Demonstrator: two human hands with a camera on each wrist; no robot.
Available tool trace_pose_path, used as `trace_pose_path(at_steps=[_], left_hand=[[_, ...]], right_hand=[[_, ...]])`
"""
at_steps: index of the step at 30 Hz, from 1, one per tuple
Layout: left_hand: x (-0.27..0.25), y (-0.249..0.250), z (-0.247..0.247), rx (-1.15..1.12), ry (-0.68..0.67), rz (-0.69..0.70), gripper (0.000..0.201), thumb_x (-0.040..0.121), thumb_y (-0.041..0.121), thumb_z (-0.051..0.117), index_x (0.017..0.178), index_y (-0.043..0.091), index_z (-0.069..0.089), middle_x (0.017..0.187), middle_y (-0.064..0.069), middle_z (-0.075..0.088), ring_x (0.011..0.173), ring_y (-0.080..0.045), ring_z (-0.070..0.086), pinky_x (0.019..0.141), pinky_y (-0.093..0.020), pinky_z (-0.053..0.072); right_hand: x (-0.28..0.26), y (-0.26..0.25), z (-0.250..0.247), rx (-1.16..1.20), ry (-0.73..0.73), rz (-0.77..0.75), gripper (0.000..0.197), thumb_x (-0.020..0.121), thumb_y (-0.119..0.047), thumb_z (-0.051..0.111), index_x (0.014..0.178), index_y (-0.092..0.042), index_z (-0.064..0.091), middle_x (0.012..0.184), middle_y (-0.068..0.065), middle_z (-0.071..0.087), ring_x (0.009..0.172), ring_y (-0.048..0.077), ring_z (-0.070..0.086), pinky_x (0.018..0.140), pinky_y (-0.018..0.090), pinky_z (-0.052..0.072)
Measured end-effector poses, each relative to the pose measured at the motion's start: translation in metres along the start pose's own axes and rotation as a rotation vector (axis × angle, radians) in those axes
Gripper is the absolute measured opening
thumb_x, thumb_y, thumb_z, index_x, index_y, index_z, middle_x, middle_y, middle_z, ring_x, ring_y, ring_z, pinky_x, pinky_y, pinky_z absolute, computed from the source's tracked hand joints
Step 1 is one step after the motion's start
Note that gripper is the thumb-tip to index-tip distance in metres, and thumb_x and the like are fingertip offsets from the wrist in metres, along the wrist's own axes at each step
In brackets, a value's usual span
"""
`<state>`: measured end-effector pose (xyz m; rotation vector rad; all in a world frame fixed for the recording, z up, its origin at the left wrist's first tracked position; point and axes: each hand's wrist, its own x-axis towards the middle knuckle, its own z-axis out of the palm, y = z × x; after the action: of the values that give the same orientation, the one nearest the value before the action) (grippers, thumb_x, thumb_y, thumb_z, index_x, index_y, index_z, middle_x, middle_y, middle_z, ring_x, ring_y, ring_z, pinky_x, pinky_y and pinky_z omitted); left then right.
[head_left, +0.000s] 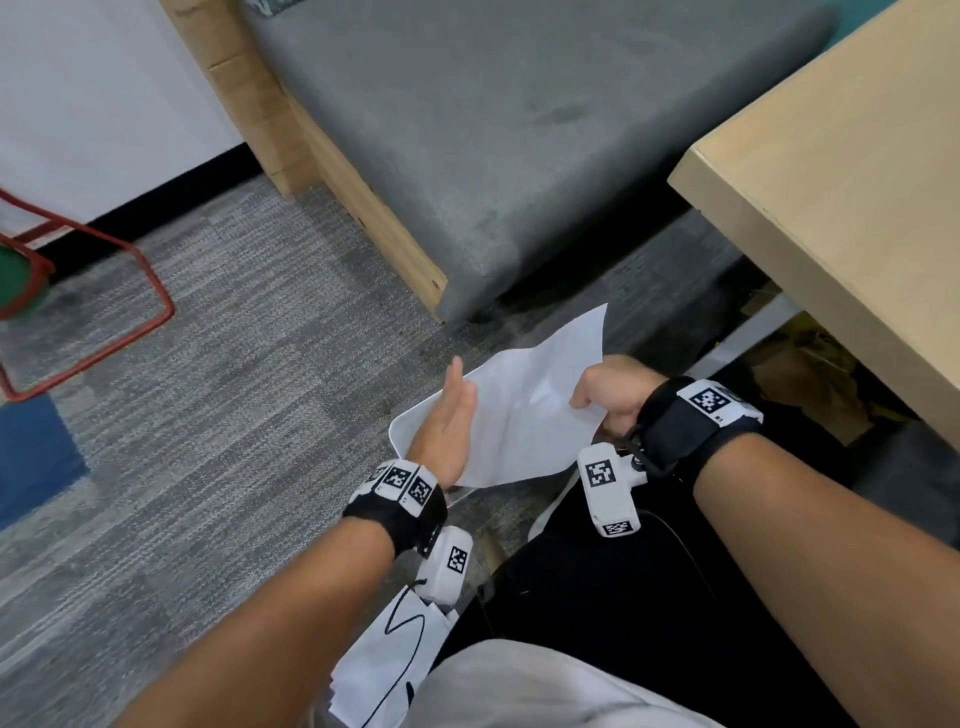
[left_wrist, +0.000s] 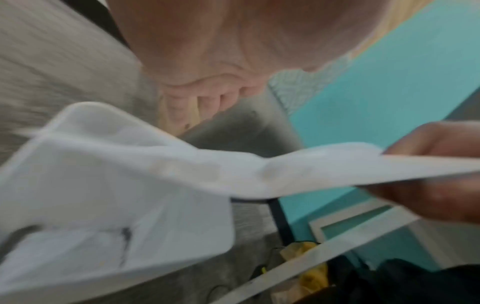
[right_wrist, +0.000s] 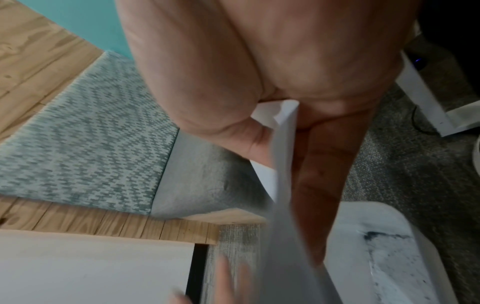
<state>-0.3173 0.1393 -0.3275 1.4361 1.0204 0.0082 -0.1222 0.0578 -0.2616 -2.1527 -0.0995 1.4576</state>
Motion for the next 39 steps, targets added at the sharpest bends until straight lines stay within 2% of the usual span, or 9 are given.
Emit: trace_pose_path(at_steps=[6,13,16,20,24,27,31,36,39], left_hand=[[0.016,0.019,-0.001,0.114,-0.144,-0.220,0.104,0.068,0.099,0.022,0.146,0.036,0.046,0.152,0.003,0.046,0.136,-0.021,0.047,0.118,-0.043,0.028],[-0.063,0.096,-0.059,-0.054,-0.095,0.061,0.045,0.085,0.056,0.068,0.103,0.014,0.073,0.106,-0.004,0.077,0.082,-0.004,0.073,0.067,-0.014,0.053],[-0.107,0.147,-0.070,-0.118,-0.115,0.287,0.070,0.055,0.051,0.091,0.116,0.027,0.070,0.098,-0.007,0.078,0.085,-0.017,0.075,0.069,-0.028,0.061],[-0.138,0.222,-0.032,-0.111,-0.111,0.647,0.075,0.069,0.003,0.065,0.128,0.048,0.058,0.071,-0.008,0.066,0.061,-0.018,0.068,0.059,-0.028,0.058],[-0.162,0.294,0.042,0.052,-0.283,0.899,0.061,0.080,0.009,0.068,0.125,0.050,0.059,0.081,-0.006,0.071,0.072,-0.028,0.071,0.061,-0.041,0.059],[-0.149,0.330,0.098,0.370,-0.308,1.039,0.042,0.090,0.018,0.071,0.124,0.042,0.064,0.062,0.012,0.046,0.054,-0.007,0.046,0.056,-0.020,0.041],[-0.139,0.357,0.160,0.713,-0.269,1.088,0.036,0.093,0.023,0.067,0.129,0.030,0.066,0.066,0.013,0.049,0.056,0.002,0.048,0.053,-0.009,0.034],[-0.124,0.368,0.194,1.069,-0.269,0.985,0.043,0.095,0.035,0.063,0.137,0.031,0.059,0.117,0.007,0.062,0.089,-0.006,0.053,0.074,-0.010,0.036],[-0.115,0.371,0.200,1.310,-0.269,0.894,0.055,0.093,0.050,0.060,0.144,0.034,0.050,0.142,0.004,0.052,0.121,-0.017,0.053,0.094,-0.023,0.038]], right_hand=[[-0.078,-0.020,-0.003,0.068,-0.139,-0.157,0.037,0.073,0.009,0.049,0.103,-0.002,0.066,0.111,0.019,0.070,0.104,0.038,0.065,0.093,0.053,0.052],[-0.259,0.010,-0.067,-0.106,-0.112,-0.507,0.036,0.091,-0.002,0.048,0.108,-0.026,0.070,0.109,-0.009,0.073,0.102,0.009,0.069,0.094,0.041,0.053],[-0.320,0.034,-0.091,-0.007,0.055,-0.596,0.038,0.096,-0.009,0.051,0.112,-0.041,0.066,0.108,-0.015,0.073,0.103,0.005,0.068,0.091,0.034,0.054],[-0.370,0.077,-0.127,0.171,0.439,-0.623,0.042,0.087,0.000,0.062,0.101,-0.038,0.071,0.101,-0.011,0.076,0.094,0.011,0.073,0.077,0.026,0.059],[-0.382,0.132,-0.174,0.216,0.834,-0.552,0.039,0.085,-0.013,0.069,0.116,-0.032,0.055,0.093,-0.006,0.077,0.081,0.012,0.075,0.072,0.041,0.060],[-0.383,0.163,-0.215,0.194,1.008,-0.447,0.065,0.080,-0.019,0.074,0.133,-0.033,0.039,0.094,-0.007,0.075,0.077,0.009,0.073,0.068,0.034,0.058],[-0.372,0.186,-0.260,0.086,0.994,-0.356,0.075,0.078,-0.017,0.073,0.139,-0.031,0.032,0.119,-0.002,0.063,0.097,0.022,0.065,0.071,0.043,0.060],[-0.347,0.187,-0.284,-0.220,0.887,-0.076,0.094,0.083,-0.030,0.067,0.152,-0.017,0.003,0.111,0.008,0.059,0.070,0.020,0.062,0.050,0.033,0.054],[-0.336,0.187,-0.287,-0.534,0.872,0.040,0.069,0.082,-0.046,0.062,0.139,-0.013,0.040,0.118,0.006,0.061,0.094,0.023,0.063,0.079,0.036,0.056]])
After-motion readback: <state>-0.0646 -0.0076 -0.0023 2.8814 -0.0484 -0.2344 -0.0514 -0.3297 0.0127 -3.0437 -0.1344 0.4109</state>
